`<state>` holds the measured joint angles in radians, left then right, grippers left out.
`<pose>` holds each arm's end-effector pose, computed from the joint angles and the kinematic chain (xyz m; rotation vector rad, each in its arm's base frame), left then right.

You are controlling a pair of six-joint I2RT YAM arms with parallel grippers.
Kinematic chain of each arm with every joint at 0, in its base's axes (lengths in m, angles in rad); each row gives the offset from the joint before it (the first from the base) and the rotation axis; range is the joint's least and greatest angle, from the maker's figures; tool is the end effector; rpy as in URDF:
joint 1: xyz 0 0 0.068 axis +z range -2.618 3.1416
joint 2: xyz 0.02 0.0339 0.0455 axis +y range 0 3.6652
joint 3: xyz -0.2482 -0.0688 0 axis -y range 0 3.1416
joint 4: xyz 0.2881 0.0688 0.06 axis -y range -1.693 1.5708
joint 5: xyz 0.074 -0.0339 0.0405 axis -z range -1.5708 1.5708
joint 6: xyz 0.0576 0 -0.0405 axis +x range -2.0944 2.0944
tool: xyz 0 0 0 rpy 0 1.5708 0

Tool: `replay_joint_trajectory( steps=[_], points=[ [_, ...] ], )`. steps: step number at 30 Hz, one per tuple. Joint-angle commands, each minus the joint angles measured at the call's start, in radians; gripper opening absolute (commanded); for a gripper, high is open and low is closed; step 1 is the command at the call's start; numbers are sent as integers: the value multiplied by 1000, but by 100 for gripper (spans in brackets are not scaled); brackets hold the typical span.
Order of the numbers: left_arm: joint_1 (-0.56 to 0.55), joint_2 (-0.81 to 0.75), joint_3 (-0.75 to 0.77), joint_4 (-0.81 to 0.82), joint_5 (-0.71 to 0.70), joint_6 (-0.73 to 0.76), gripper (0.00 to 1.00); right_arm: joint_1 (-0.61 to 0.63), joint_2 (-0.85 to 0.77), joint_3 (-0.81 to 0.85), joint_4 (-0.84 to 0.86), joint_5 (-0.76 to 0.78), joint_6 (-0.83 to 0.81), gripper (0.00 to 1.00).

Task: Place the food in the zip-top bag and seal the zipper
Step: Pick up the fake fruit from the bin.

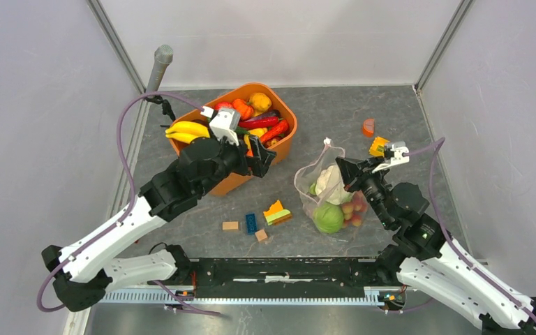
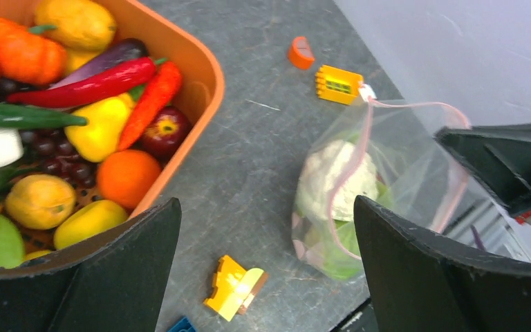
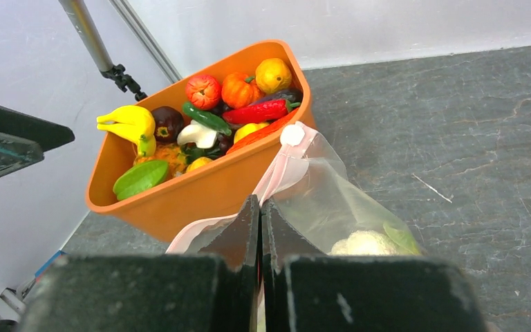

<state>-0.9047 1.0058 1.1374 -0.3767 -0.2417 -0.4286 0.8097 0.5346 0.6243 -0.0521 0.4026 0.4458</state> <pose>0.1906 -0.2202 0.3889 0.2674 1.8501 -0.7208 0.1646 0.1400 0.3303 0.0423 1.5762 0.6859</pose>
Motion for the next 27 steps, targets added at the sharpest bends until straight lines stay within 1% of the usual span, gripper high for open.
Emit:
replay_joint_trajectory(
  steps=[1,4,6,9,12,14,16,18,21,24,27],
  points=[
    [3,8,12,-79,-155,9,100,2,-35,20,65,-18,-24,0],
    [6,15,3,-109,-239,2,100,2,-69,3,54,-15,-9,0],
    [28,31,20,-125,-264,15,100,2,-94,-19,57,14,-5,0],
    [88,87,82,-197,-313,40,100,2,-101,-12,54,52,1,0],
    [167,106,70,-217,-308,35,100,2,-81,16,-2,51,-4,0],
    [212,103,34,-180,-276,39,100,2,-75,18,-15,58,10,0],
    [269,102,12,-150,-242,36,100,3,-79,-2,6,64,37,0],
    [357,115,9,-124,-184,33,100,3,-81,-29,33,65,58,0],
    [503,149,26,-93,-51,40,100,2,-76,-48,38,86,76,0],
    [571,177,29,-46,-8,43,100,1,-77,-48,27,125,88,0],
    [610,224,33,13,58,26,100,2,-75,-33,28,145,83,0]
  ],
)
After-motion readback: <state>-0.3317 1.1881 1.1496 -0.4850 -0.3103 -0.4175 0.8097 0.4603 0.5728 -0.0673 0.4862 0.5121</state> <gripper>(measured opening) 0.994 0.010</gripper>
